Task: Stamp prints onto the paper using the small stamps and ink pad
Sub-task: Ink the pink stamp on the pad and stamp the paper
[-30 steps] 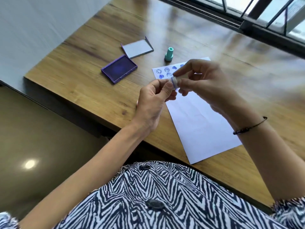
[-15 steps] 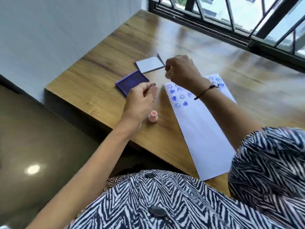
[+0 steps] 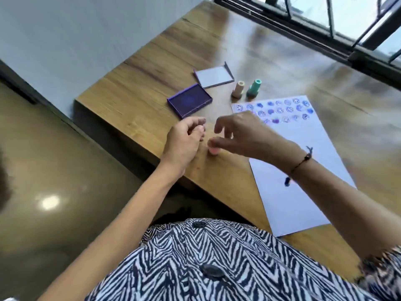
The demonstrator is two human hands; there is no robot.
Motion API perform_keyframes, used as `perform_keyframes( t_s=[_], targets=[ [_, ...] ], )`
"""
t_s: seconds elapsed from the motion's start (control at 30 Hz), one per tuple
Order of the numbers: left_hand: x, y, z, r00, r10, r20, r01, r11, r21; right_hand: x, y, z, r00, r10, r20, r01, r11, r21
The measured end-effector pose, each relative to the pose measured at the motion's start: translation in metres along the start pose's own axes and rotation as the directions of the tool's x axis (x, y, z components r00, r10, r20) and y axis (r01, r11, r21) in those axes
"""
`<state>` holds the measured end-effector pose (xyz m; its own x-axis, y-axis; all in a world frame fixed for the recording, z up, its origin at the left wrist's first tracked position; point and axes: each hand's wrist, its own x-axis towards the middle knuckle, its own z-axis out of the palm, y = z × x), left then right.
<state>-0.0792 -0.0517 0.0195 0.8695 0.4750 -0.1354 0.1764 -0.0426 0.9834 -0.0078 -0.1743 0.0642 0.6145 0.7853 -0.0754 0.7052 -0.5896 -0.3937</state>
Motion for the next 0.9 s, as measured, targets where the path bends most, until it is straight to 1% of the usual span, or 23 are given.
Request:
perform_keyframes(
  t_s=[0.03, 0.07, 0.1, 0.13, 0.17, 0.23, 0.27, 0.33, 0.4, 0.47, 0.5, 0.57, 0.6, 0.63, 0.67, 0.7, 0.77, 0.83, 0.9],
  targets=[
    [-0.001, -0.001, 0.0, 1.0, -0.01, -0.001, 0.01, 1.0, -0.001, -0.006, -0.005, 0.007, 1.0, -0.007, 0.03, 0.008, 0.998, -0.056],
    [-0.002, -0.002, 0.0, 1.0, -0.019, 0.0, 0.019, 1.0, -0.002, -0.008, -0.007, 0.013, 0.999, -0.012, 0.034, 0.016, 0.994, -0.112],
    [-0.003, -0.003, -0.001, 1.0, -0.026, 0.0, 0.026, 1.0, 0.001, -0.007, -0.009, 0.016, 1.0, -0.011, 0.023, 0.014, 0.991, -0.13],
    [-0.005, -0.005, -0.003, 0.999, -0.034, 0.0, 0.034, 0.999, 0.005, -0.004, -0.01, 0.017, 1.0, -0.003, -0.008, 0.002, 0.995, -0.097],
    [-0.006, -0.006, -0.004, 0.999, -0.046, 0.009, 0.046, 0.999, -0.006, -0.003, -0.011, 0.016, 0.998, 0.022, -0.06, -0.023, 1.0, -0.011],
    [-0.008, -0.005, -0.008, 0.994, -0.08, 0.071, 0.086, 0.991, -0.098, 0.002, -0.014, 0.013, 0.977, 0.117, -0.178, -0.077, 0.973, 0.219],
    [-0.008, -0.004, -0.009, 0.989, -0.096, 0.11, 0.114, 0.98, -0.164, 0.004, -0.015, 0.011, 0.963, 0.17, -0.21, -0.098, 0.944, 0.314],
    [-0.008, -0.002, -0.013, 0.984, -0.113, 0.14, 0.148, 0.95, -0.275, 0.008, -0.019, 0.011, 0.951, 0.228, -0.207, -0.121, 0.895, 0.43],
    [-0.006, -0.002, -0.018, 0.982, -0.132, 0.134, 0.169, 0.931, -0.323, 0.012, -0.023, 0.012, 0.963, 0.209, -0.17, -0.112, 0.886, 0.45],
    [-0.003, -0.001, -0.023, 0.971, -0.179, 0.16, 0.229, 0.89, -0.394, 0.015, -0.024, 0.012, 0.974, 0.175, -0.146, -0.091, 0.887, 0.452],
    [-0.002, 0.0, -0.026, 0.964, -0.205, 0.171, 0.261, 0.858, -0.442, 0.018, -0.023, 0.011, 0.975, 0.153, -0.163, -0.064, 0.889, 0.454],
    [0.002, 0.002, -0.031, 0.954, -0.257, 0.157, 0.301, 0.792, -0.531, 0.027, -0.021, 0.008, 0.955, 0.14, -0.261, -0.004, 0.886, 0.463],
    [0.004, 0.003, -0.033, 0.951, -0.276, 0.138, 0.305, 0.768, -0.563, 0.035, -0.019, 0.006, 0.936, 0.146, -0.32, 0.014, 0.893, 0.449],
    [0.006, 0.002, -0.035, 0.951, -0.285, 0.121, 0.3, 0.756, -0.582, 0.045, -0.017, 0.004, 0.92, 0.138, -0.366, 0.02, 0.918, 0.397],
    [0.007, 0.001, -0.036, 0.952, -0.284, 0.112, 0.294, 0.755, -0.586, 0.056, -0.014, 0.001, 0.918, 0.107, -0.383, 0.017, 0.952, 0.307],
    [0.007, 0.001, -0.035, 0.955, -0.275, 0.113, 0.289, 0.763, -0.578, 0.068, -0.012, -0.001, 0.931, 0.058, -0.361, 0.017, 0.98, 0.2],
    [0.007, 0.002, -0.032, 0.961, -0.246, 0.129, 0.275, 0.783, -0.557, 0.092, -0.011, -0.002, 0.966, -0.048, -0.253, 0.049, 0.999, -0.005],
    [0.006, 0.002, -0.029, 0.964, -0.233, 0.127, 0.263, 0.788, -0.557, 0.111, -0.011, 0.002, 0.976, -0.12, -0.182, 0.088, 0.981, -0.173],
    [0.006, 0.0, -0.03, 0.967, -0.227, 0.115, 0.252, 0.793, -0.555, 0.119, -0.009, 0.012, 0.98, -0.147, -0.134, 0.103, 0.953, -0.286]
  ],
)
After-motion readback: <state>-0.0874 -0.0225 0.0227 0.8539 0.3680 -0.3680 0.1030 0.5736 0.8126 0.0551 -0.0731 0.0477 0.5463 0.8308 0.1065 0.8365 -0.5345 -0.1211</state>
